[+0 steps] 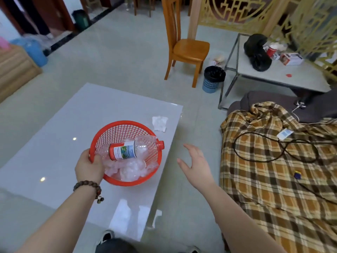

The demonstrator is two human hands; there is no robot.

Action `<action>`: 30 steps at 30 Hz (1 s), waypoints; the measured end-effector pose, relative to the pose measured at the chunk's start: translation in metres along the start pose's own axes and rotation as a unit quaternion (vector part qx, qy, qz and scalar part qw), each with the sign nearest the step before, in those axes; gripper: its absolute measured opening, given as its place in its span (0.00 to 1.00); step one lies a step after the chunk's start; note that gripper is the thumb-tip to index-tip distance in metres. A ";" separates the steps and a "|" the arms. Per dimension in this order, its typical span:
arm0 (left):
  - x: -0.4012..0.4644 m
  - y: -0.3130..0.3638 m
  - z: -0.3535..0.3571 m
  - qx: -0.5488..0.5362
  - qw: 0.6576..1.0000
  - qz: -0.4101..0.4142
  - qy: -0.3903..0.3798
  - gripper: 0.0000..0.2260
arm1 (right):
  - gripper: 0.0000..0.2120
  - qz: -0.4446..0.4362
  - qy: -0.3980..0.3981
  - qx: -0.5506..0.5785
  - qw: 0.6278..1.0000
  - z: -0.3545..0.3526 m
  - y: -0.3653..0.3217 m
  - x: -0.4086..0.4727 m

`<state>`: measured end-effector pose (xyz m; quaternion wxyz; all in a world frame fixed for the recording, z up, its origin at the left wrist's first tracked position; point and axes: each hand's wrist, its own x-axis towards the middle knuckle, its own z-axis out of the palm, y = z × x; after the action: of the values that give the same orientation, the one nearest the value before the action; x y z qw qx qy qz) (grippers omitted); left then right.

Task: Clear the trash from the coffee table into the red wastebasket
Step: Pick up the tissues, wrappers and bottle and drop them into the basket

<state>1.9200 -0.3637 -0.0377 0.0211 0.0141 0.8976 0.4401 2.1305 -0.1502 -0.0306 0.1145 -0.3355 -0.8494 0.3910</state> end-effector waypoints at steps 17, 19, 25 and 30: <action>-0.057 0.022 0.048 0.020 0.975 -0.165 0.151 0.11 | 0.25 -0.032 -0.175 -0.046 0.983 -0.019 0.086 0.122; -0.040 0.024 0.059 0.012 0.970 -0.177 0.164 0.11 | 0.25 -0.038 -0.196 -0.061 0.978 -0.011 0.088 0.152; 0.031 0.038 0.106 -0.024 0.956 -0.214 0.200 0.11 | 0.24 -0.045 -0.253 -0.113 0.960 0.020 0.090 0.250; 0.079 0.044 0.136 -0.026 0.941 -0.251 0.226 0.11 | 0.24 -0.063 -0.306 -0.151 0.938 0.045 0.091 0.329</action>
<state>1.8479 -0.2260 -0.0878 -0.0722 -0.3117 0.8415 0.4353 1.9082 0.0832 -0.1505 -0.1784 -0.1587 -0.9119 0.3338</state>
